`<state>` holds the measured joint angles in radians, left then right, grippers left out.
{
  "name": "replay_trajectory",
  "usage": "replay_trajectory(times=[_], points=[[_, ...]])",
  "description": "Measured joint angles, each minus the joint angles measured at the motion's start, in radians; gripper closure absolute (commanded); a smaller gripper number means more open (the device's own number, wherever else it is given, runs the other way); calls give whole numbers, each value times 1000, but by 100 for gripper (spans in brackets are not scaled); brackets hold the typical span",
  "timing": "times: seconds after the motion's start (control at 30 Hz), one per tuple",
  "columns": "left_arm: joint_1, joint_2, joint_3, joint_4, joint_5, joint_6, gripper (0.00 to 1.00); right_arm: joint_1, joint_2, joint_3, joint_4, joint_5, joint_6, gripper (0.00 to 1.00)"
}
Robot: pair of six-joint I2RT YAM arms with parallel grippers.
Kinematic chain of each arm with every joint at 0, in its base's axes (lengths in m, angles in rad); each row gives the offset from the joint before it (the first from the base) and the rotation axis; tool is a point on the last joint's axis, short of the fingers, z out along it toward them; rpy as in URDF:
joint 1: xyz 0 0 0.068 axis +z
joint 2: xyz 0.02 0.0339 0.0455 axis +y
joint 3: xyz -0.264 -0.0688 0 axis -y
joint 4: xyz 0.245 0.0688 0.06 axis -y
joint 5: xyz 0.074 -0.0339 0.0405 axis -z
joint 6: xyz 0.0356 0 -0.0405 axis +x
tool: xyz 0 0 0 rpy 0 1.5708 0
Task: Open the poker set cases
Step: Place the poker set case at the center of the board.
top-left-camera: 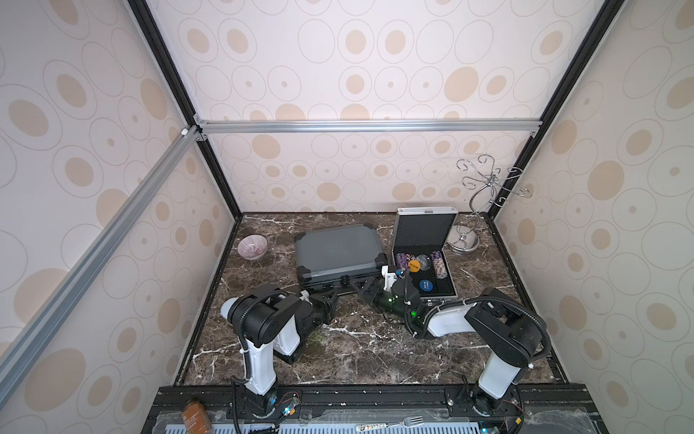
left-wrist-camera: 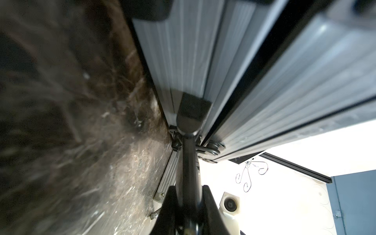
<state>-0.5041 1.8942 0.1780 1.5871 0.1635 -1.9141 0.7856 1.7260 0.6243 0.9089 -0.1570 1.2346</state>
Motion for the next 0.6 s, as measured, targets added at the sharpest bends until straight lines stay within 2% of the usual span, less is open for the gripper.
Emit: replay_trajectory(times=[0.07,0.23,0.3,0.43,0.6], points=[[0,0,-11,11,-4,8,98,0,-35,1,-62,3,-46,1],[0,2,-14,13,-6,19,83,0,-97,17,-183,27,-148,1],[0,4,-14,14,-6,24,73,0,-108,29,-229,40,-187,1],[0,21,-19,13,-5,29,59,0,-122,57,-317,62,-256,1],[0,35,-31,13,-5,36,47,0,-135,82,-389,90,-314,1]])
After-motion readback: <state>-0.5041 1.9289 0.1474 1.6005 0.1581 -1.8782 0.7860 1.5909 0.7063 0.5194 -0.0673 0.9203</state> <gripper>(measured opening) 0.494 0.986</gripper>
